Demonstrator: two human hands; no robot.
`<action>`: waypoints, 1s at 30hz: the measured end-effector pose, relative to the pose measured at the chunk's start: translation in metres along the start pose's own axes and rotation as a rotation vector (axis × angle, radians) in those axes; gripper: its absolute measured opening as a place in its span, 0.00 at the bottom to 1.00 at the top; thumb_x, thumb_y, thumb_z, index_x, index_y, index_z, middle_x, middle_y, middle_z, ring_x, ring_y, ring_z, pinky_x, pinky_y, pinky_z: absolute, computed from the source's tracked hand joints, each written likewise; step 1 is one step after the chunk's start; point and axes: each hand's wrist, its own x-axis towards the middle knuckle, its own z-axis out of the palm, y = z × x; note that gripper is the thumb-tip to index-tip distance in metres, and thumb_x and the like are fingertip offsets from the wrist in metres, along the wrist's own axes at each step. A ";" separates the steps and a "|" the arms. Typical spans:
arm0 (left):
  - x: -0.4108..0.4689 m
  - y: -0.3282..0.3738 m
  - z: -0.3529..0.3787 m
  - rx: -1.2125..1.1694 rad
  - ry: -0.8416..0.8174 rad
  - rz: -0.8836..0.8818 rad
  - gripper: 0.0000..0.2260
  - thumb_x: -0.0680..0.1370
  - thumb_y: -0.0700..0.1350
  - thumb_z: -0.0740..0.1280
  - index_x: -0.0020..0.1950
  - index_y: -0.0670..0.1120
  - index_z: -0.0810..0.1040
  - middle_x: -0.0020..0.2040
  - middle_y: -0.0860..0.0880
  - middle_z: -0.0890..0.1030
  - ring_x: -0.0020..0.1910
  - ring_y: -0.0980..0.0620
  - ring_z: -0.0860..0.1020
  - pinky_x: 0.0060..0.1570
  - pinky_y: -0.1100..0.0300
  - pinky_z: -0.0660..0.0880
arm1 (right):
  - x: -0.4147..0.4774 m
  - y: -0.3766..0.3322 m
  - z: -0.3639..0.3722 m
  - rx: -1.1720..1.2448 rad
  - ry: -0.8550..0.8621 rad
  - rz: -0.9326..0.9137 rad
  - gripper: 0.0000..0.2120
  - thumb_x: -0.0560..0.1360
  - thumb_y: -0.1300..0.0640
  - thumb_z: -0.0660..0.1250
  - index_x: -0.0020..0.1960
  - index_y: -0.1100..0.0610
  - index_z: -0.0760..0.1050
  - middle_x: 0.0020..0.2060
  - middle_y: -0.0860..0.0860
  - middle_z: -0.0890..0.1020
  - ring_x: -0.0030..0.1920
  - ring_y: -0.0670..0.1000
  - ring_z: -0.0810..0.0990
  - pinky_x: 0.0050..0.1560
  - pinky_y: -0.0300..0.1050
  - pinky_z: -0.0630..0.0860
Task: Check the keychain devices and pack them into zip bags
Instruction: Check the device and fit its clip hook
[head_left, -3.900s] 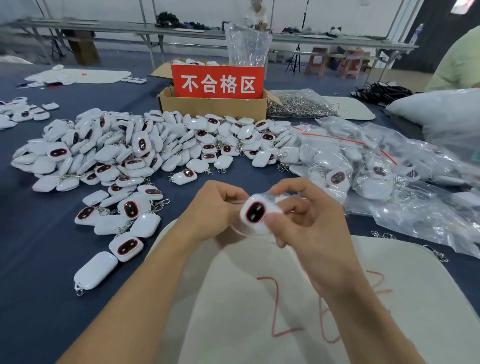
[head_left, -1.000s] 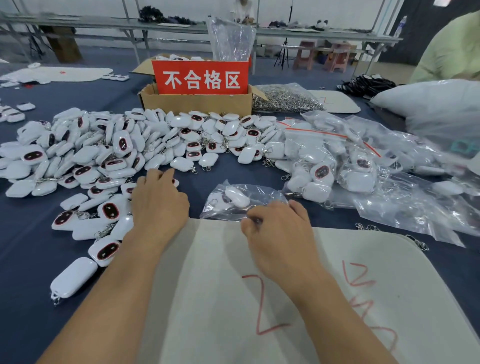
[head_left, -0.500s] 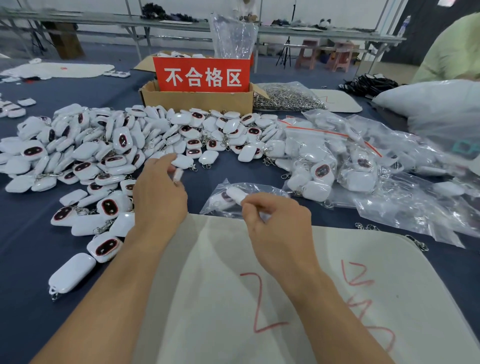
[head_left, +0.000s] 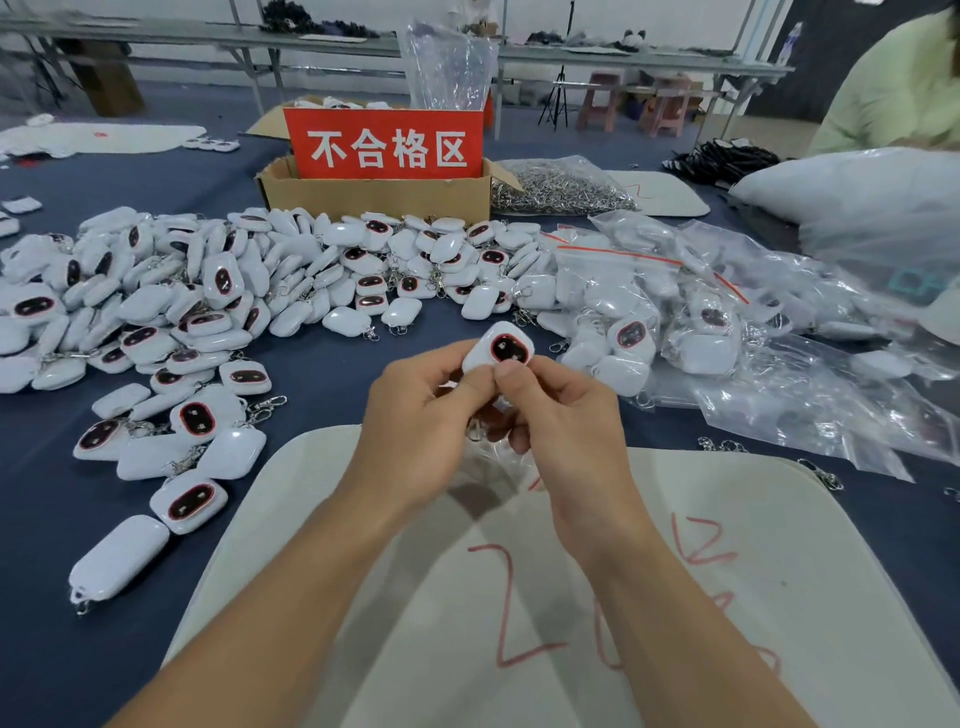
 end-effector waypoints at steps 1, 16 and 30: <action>-0.001 0.000 -0.002 0.059 0.003 0.039 0.13 0.82 0.52 0.63 0.49 0.50 0.85 0.37 0.48 0.84 0.39 0.46 0.81 0.45 0.46 0.80 | 0.001 0.000 0.000 -0.011 0.018 0.001 0.13 0.81 0.59 0.69 0.38 0.57 0.84 0.30 0.48 0.80 0.29 0.44 0.75 0.31 0.33 0.71; 0.004 -0.006 -0.014 -0.106 0.071 -0.091 0.10 0.71 0.46 0.73 0.48 0.57 0.89 0.45 0.51 0.88 0.45 0.50 0.87 0.50 0.49 0.82 | 0.003 0.002 -0.002 -0.046 -0.035 0.069 0.10 0.77 0.63 0.69 0.42 0.55 0.87 0.32 0.55 0.79 0.28 0.49 0.71 0.28 0.35 0.67; 0.005 -0.010 -0.009 -0.031 0.173 -0.110 0.10 0.61 0.56 0.71 0.40 0.62 0.88 0.36 0.56 0.86 0.36 0.56 0.85 0.39 0.62 0.80 | 0.000 0.003 -0.001 -0.108 -0.130 0.101 0.11 0.70 0.58 0.66 0.45 0.58 0.86 0.36 0.56 0.84 0.31 0.50 0.77 0.32 0.39 0.71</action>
